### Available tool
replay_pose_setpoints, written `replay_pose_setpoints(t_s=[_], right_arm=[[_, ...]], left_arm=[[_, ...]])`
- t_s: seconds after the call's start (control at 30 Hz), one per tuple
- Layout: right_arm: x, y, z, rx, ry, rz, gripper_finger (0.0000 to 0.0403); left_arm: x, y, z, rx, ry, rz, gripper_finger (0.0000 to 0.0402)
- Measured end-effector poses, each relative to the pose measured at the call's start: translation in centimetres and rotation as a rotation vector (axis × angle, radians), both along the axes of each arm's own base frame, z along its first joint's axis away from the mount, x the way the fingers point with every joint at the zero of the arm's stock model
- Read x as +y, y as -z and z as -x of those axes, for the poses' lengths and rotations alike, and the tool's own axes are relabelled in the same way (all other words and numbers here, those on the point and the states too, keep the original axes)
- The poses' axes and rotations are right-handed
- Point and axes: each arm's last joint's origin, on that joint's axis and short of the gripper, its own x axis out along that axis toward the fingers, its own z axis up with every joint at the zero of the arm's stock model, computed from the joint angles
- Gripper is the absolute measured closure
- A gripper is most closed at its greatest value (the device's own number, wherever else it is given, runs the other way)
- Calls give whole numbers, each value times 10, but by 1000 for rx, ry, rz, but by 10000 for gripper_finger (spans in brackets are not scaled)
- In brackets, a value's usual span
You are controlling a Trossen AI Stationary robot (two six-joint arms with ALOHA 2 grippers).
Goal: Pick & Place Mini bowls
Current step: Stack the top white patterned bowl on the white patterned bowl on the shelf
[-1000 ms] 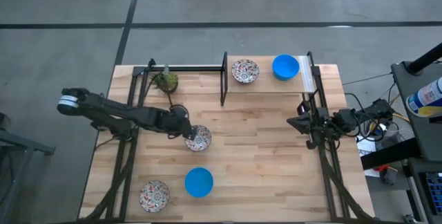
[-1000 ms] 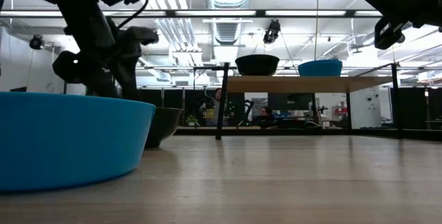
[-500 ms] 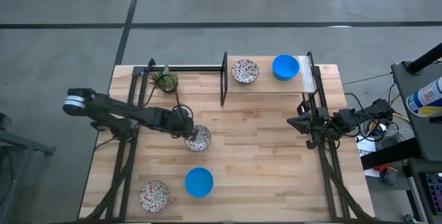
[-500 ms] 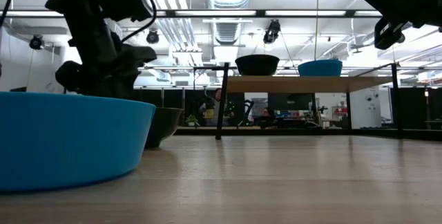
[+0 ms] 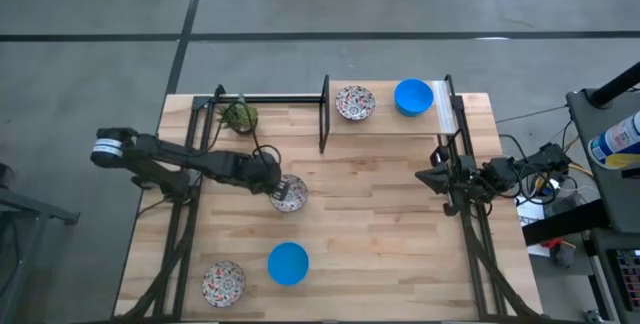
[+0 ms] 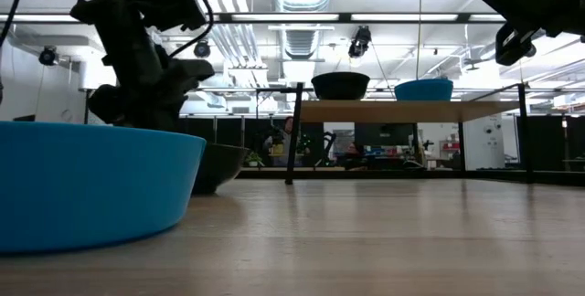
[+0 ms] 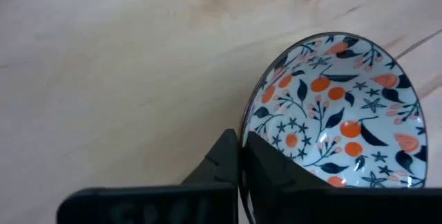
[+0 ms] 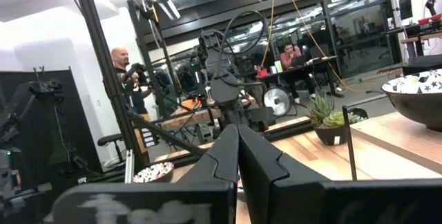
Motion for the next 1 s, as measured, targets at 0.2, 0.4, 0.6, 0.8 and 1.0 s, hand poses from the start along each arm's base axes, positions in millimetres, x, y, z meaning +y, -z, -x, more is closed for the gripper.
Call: replay_pose_setpoints(t_s=[0.2, 0.4, 0.6, 0.8, 1.0], right_arm=[[0, 0, 0, 0, 0, 0, 394], [0, 0, 0, -1, 0, 0, 394], [0, 0, 0, -1, 0, 0, 394], [0, 0, 0, -1, 0, 0, 394], [0, 0, 0, -1, 0, 0, 394]], left_arm=[[3, -9, -2, -94, 7, 15, 398], [3, -28, -5, -177, -3, 23, 399], [7, -55, -10, -288, -43, 48, 400], [22, -92, -18, -411, -97, 56, 400], [46, -136, -26, -527, -102, -13, 401]])
